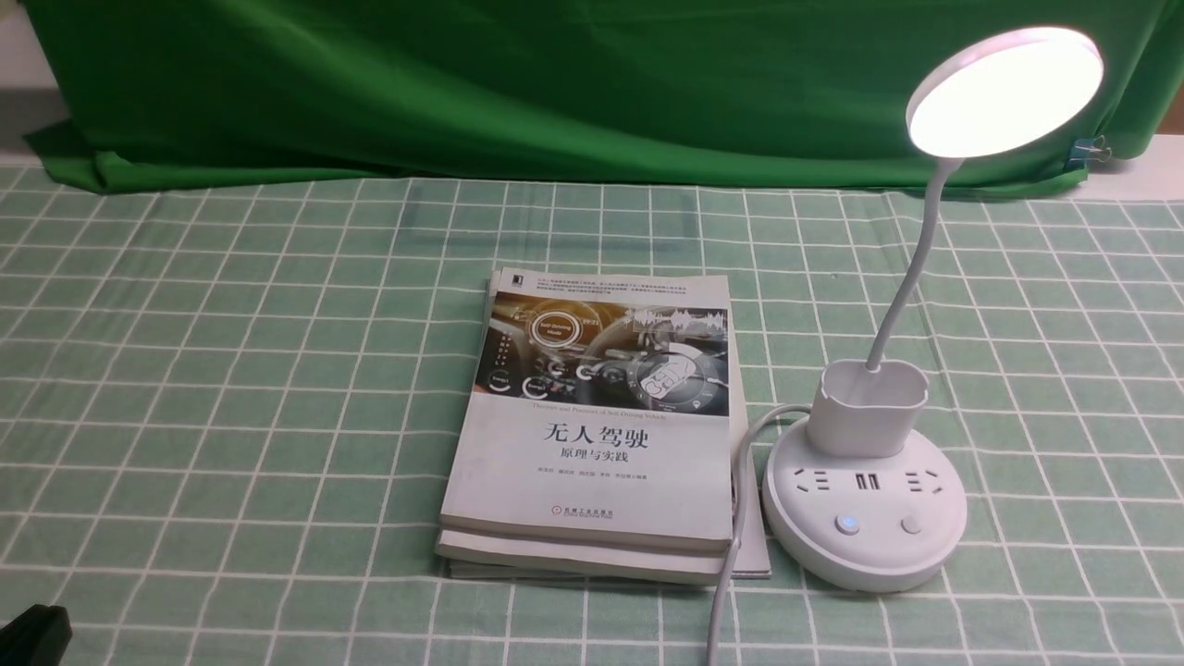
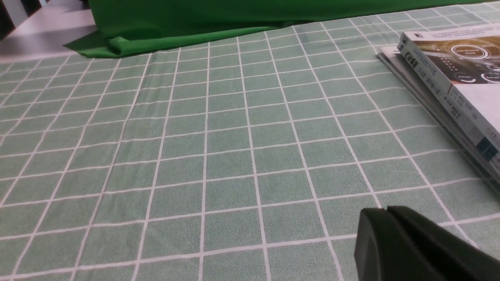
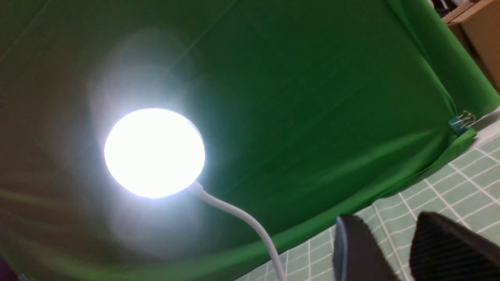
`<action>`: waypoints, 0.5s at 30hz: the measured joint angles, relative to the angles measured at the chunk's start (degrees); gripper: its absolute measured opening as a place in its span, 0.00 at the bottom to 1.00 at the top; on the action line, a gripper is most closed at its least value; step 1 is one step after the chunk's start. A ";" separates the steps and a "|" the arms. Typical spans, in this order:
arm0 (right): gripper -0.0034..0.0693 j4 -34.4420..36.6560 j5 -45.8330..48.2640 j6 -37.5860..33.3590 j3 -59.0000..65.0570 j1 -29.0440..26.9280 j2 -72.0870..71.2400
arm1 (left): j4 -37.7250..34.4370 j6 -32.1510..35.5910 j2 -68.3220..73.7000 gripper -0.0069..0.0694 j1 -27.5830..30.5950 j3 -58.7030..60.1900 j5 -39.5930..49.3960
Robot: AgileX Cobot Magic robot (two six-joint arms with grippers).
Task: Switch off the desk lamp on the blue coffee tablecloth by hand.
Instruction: 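Press the power button on the lamp base to turn the lamp off with the right gripper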
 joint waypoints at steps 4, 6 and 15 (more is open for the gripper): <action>0.21 0.06 7.52 -3.96 -3.91 0.00 1.95 | 0.00 0.00 0.00 0.09 0.00 0.00 0.00; 0.15 0.06 12.90 -8.49 -9.78 0.00 6.04 | 0.00 0.00 0.00 0.09 0.00 0.00 0.00; 0.10 0.06 52.17 -29.79 -38.32 0.00 38.45 | 0.00 0.00 0.00 0.09 0.00 0.00 0.00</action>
